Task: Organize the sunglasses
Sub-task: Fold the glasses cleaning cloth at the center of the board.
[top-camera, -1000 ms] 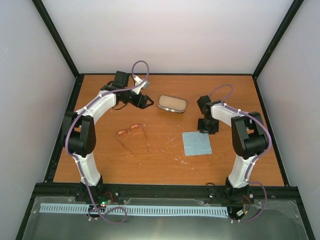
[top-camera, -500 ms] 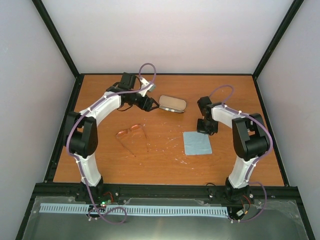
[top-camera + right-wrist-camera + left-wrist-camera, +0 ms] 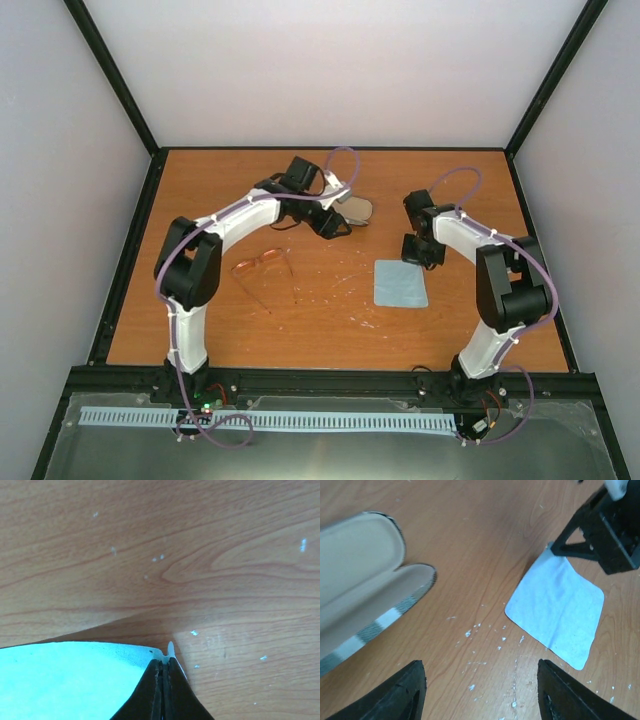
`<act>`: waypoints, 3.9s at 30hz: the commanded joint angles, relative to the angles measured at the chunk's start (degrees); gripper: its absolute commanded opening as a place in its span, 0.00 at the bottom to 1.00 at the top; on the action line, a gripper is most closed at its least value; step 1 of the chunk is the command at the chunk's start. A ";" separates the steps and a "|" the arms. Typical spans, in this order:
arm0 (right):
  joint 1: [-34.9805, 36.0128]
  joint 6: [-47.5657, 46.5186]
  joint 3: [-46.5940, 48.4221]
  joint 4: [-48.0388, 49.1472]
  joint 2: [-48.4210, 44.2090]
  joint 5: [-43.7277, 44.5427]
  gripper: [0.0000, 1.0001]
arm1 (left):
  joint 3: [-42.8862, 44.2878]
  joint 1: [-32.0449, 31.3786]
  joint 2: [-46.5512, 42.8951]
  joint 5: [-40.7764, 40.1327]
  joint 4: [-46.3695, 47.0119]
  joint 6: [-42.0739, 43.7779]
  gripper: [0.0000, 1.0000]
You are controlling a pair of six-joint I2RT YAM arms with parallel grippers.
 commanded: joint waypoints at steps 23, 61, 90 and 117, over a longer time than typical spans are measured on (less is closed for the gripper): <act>-4.24 -3.22 -1.15 2.03 4.04 1.36 0.38 | 12.43 -9.41 13.43 -3.72 -4.93 2.78 0.61; -4.32 -4.73 -0.40 3.03 4.35 -3.95 0.03 | 21.09 -14.36 25.63 -7.07 -5.60 3.11 0.49; -4.32 -3.63 -3.27 6.18 0.11 -5.58 0.03 | 15.15 -17.95 22.32 -16.00 -5.11 7.27 0.00; -4.33 -7.10 -2.12 12.66 -5.43 -7.22 0.03 | 11.90 -17.16 12.68 -19.13 2.18 9.87 0.01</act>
